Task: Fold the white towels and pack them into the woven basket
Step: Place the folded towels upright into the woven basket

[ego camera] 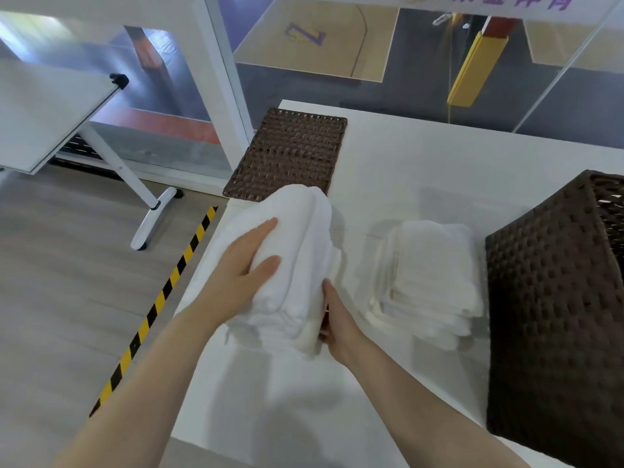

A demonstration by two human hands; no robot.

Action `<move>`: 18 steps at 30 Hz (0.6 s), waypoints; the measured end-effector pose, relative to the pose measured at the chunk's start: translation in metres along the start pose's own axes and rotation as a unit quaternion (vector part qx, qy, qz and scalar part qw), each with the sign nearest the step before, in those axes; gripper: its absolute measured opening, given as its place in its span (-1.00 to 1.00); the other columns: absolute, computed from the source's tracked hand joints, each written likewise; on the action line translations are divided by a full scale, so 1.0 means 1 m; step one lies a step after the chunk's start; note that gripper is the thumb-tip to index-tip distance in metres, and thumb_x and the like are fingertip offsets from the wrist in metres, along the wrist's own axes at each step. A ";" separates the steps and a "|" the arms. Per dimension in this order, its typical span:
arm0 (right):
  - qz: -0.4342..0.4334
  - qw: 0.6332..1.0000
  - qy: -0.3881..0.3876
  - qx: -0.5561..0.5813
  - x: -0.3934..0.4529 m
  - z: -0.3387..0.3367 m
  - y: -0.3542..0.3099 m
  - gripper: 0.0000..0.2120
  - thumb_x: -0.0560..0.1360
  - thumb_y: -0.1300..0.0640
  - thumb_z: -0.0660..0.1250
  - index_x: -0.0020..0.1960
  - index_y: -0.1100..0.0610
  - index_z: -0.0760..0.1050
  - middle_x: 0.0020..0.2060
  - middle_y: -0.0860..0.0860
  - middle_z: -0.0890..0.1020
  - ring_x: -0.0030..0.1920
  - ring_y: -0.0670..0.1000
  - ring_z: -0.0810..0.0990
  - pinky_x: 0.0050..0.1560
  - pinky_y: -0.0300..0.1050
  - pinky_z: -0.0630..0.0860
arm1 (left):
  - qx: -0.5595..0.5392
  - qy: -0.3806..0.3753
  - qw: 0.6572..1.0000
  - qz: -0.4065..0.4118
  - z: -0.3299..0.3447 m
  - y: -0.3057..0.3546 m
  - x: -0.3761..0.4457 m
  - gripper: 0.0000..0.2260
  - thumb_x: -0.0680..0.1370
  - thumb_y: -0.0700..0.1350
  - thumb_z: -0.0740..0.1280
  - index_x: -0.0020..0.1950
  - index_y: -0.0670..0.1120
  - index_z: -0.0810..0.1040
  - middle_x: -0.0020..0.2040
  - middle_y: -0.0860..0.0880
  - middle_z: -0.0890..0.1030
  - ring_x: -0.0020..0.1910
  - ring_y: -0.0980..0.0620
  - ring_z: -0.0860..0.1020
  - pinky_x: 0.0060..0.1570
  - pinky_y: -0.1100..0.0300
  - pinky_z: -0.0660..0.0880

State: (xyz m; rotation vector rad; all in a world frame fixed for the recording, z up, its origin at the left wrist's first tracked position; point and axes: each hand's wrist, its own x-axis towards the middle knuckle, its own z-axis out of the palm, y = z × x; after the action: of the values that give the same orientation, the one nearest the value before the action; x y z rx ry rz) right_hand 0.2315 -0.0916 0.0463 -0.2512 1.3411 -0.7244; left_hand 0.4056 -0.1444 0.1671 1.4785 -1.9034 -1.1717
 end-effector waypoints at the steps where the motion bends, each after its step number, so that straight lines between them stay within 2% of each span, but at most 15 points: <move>1: -0.011 1.000 -0.003 -0.023 0.001 -0.001 -0.001 -0.48 0.49 -0.40 0.17 0.13 -0.01 0.56 0.14 0.02 0.66 0.15 0.07 0.60 0.23 -0.01 0.48 | -0.041 0.004 0.999 -0.015 -0.007 -0.001 0.000 -0.55 0.63 0.02 0.26 0.50 0.24 0.27 0.35 0.48 0.25 0.33 0.55 0.17 0.38 0.29 0.15; 3: -0.039 0.998 -0.017 -0.050 -0.004 -0.001 -0.005 -0.44 0.45 -0.41 0.24 0.23 -0.02 0.47 0.14 -0.09 0.62 0.13 -0.05 0.58 0.22 -0.06 0.42 | -0.126 0.003 0.991 -0.038 -0.018 -0.009 -0.004 -0.58 0.62 0.02 0.26 0.45 0.33 0.30 0.38 0.44 0.30 0.36 0.46 0.24 0.31 0.28 0.23; 5: -0.049 0.998 -0.038 -0.018 -0.005 -0.001 -0.009 -0.29 0.38 -0.44 0.33 0.34 0.00 0.41 0.19 -0.09 0.62 0.18 -0.06 0.59 0.26 -0.04 0.45 | -0.208 0.008 0.977 -0.051 -0.024 -0.020 -0.012 -0.59 0.62 0.03 0.25 0.44 0.33 0.31 0.42 0.37 0.32 0.35 0.37 0.34 0.22 0.31 0.34; 7: -0.088 0.995 -0.018 -0.032 -0.014 -0.001 -0.019 -0.39 0.43 -0.37 0.32 0.29 0.03 0.42 0.17 -0.05 0.61 0.16 -0.07 0.60 0.14 -0.10 0.50 | -0.281 0.026 0.959 -0.042 -0.025 -0.035 -0.022 -0.53 0.56 0.06 0.25 0.48 0.24 0.30 0.46 0.25 0.34 0.36 0.27 0.40 0.18 0.29 0.42; 10: -0.144 0.976 0.063 -0.154 -0.036 -0.001 -0.039 -0.57 0.50 -0.32 0.26 0.10 0.02 0.41 0.05 -0.04 0.56 0.02 -0.09 0.56 -0.05 -0.16 0.47 | -0.357 0.055 0.932 -0.042 -0.018 -0.058 -0.037 -0.51 0.54 0.02 0.21 0.49 0.10 0.30 0.44 0.11 0.41 0.36 0.11 0.45 0.18 0.15 0.47; 12: -0.162 0.955 0.087 -0.235 -0.044 -0.002 -0.047 -0.56 0.47 -0.34 0.27 0.08 0.00 0.39 0.01 -0.07 0.56 -0.02 -0.08 0.55 -0.05 -0.12 0.47 | -0.392 0.055 0.915 -0.074 -0.010 -0.075 -0.048 -0.51 0.50 -0.08 0.20 0.45 0.06 0.33 0.40 0.02 0.46 0.32 0.00 0.49 0.16 0.06 0.52; 14: -0.162 0.929 0.093 -0.319 -0.049 -0.004 -0.052 -0.51 0.43 -0.39 0.27 0.13 -0.04 0.38 0.02 -0.15 0.54 0.00 -0.09 0.55 -0.03 -0.09 0.46 | -0.411 0.042 0.903 -0.118 -0.001 -0.094 -0.060 -0.47 0.42 -0.12 0.27 0.41 0.04 0.36 0.40 -0.07 0.43 0.35 -0.17 0.44 0.16 -0.09 0.48; 16: -0.168 0.899 0.090 -0.393 -0.048 -0.008 -0.056 -0.50 0.40 -0.42 0.26 0.11 -0.05 0.40 0.02 -0.19 0.54 0.03 -0.11 0.54 -0.05 -0.11 0.43 | -0.427 0.048 0.889 -0.157 0.006 -0.108 -0.071 -0.50 0.37 -0.12 0.27 0.31 0.03 0.40 0.35 -0.09 0.44 0.33 -0.23 0.43 0.09 -0.09 0.49; 18: -0.179 0.879 0.098 -0.431 -0.045 -0.010 -0.060 -0.55 0.42 -0.40 0.26 0.06 -0.06 0.44 0.00 -0.21 0.56 0.01 -0.12 0.54 -0.06 -0.13 0.41 | -0.423 0.064 0.883 -0.192 0.010 -0.110 -0.077 -0.59 0.41 -0.06 0.25 0.27 0.02 0.40 0.33 -0.11 0.45 0.28 -0.20 0.47 0.04 -0.04 0.51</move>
State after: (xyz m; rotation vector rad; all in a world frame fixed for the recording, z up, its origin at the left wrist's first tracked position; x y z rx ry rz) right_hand 0.1999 -0.1080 0.1135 -1.1917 1.7776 -0.4072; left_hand 0.4826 -0.0758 0.0813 1.3658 -0.7955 -1.7215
